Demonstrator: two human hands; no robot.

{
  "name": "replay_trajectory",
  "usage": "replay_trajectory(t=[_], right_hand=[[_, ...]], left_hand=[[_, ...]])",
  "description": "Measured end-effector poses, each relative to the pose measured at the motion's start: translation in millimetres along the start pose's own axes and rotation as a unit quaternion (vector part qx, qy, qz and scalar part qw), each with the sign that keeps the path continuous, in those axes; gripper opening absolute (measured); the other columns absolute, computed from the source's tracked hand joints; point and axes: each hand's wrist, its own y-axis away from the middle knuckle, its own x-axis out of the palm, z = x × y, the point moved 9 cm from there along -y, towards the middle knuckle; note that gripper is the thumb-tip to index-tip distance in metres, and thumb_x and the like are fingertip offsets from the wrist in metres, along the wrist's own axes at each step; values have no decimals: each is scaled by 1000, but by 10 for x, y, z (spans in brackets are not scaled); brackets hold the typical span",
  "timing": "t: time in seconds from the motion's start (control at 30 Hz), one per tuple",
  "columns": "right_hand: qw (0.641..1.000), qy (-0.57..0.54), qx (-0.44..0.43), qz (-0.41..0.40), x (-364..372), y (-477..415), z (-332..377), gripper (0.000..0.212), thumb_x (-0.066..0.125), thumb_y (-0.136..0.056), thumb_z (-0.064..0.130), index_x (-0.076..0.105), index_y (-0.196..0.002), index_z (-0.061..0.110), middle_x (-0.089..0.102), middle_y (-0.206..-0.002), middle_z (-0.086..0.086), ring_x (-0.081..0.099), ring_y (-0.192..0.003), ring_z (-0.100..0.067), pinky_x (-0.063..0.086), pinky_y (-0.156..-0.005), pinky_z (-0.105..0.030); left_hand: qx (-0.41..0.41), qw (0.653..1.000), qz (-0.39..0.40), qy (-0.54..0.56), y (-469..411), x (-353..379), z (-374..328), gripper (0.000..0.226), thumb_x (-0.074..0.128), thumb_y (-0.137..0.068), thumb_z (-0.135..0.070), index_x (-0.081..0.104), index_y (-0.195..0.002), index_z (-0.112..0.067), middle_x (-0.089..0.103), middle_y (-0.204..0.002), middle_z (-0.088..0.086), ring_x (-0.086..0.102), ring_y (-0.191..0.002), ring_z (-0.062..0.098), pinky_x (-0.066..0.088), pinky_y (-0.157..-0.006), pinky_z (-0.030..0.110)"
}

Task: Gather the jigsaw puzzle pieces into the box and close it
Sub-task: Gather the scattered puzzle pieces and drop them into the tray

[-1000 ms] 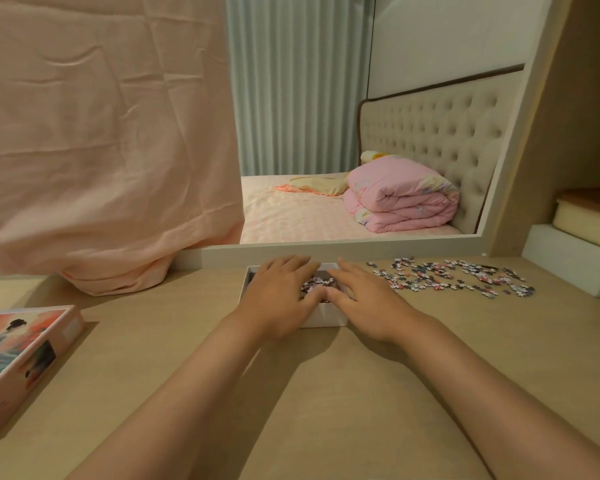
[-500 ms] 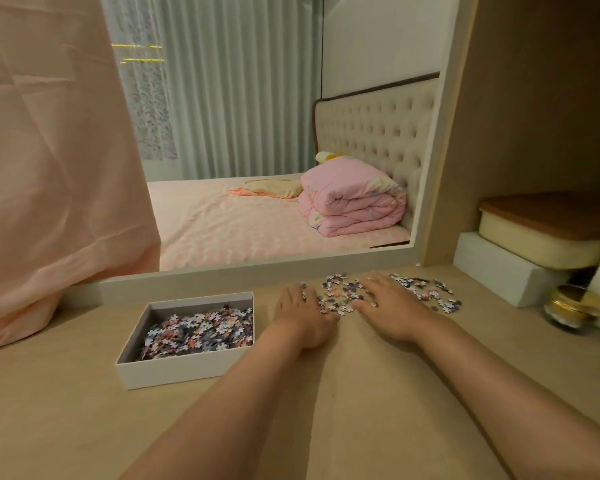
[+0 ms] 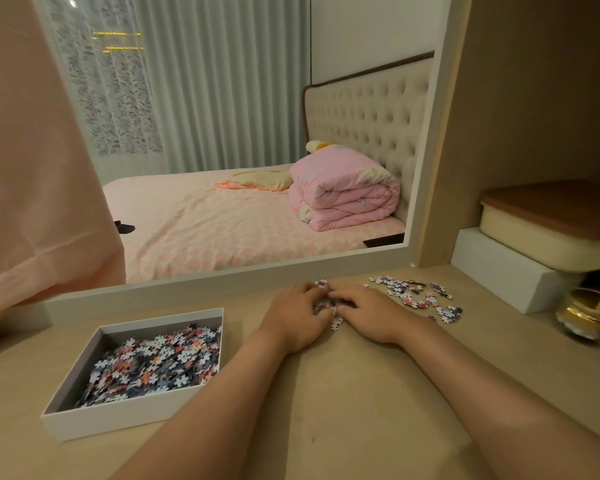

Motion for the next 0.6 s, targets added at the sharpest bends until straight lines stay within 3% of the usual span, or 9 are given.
replay_trajectory(t=[0.1,0.2,0.27,0.33,0.4,0.5,0.6], right_hand=[[995,-72,24,-67,-254,110,-101,26,57,-95,18,74,-113,27,67,-127,7,60,-117,-11,44,-102,-28],[987,43,68,-139,-558,210,-312,29,50,-98,29,68,-120,33,60,-137,5,52,-128,-17,38,-110,-37],[973,170,127,-96,-603,258,-524,42,40,-101,45,51,-141,35,34,-159,4,26,-147,-22,16,-118,-46],[965,189,179,-29,-543,283,-721,58,29,-99,60,29,-153,37,8,-166,3,2,-153,-21,1,-119,-53],[966,179,184,17,-429,267,-805,65,25,-98,64,13,-156,39,-3,-166,3,-7,-153,-20,-4,-118,-56],[978,157,131,34,-311,212,-700,60,27,-102,56,11,-156,38,0,-166,4,-5,-153,-15,-4,-121,-50],[994,80,69,13,-249,167,-516,51,39,-104,41,30,-153,32,20,-164,6,11,-151,-10,2,-123,-43]], left_hand=[[1,998,-58,39,-64,-98,7,46,41,-78,-48,66,-114,-32,58,-118,-5,49,-115,18,40,-95,34],[-4,999,-49,14,-166,-54,-4,48,44,-85,-50,56,-129,-32,50,-133,-3,39,-126,18,35,-103,37],[-5,1000,-4,-18,-237,50,-44,57,42,-90,-55,43,-143,-32,38,-149,-4,28,-137,19,27,-110,39],[5,998,51,-41,-288,182,-116,65,40,-94,-60,31,-150,-29,26,-158,-4,20,-143,19,21,-115,39],[19,995,86,-43,-305,282,-208,68,40,-95,-59,27,-153,-26,23,-160,-3,17,-146,19,15,-117,35],[36,997,75,1,-308,298,-307,62,46,-95,-52,39,-148,-22,34,-156,-3,25,-143,16,20,-116,31],[65,997,27,26,-280,177,-360,40,52,-93,-43,62,-127,-24,58,-132,-4,47,-123,15,37,-102,28]])
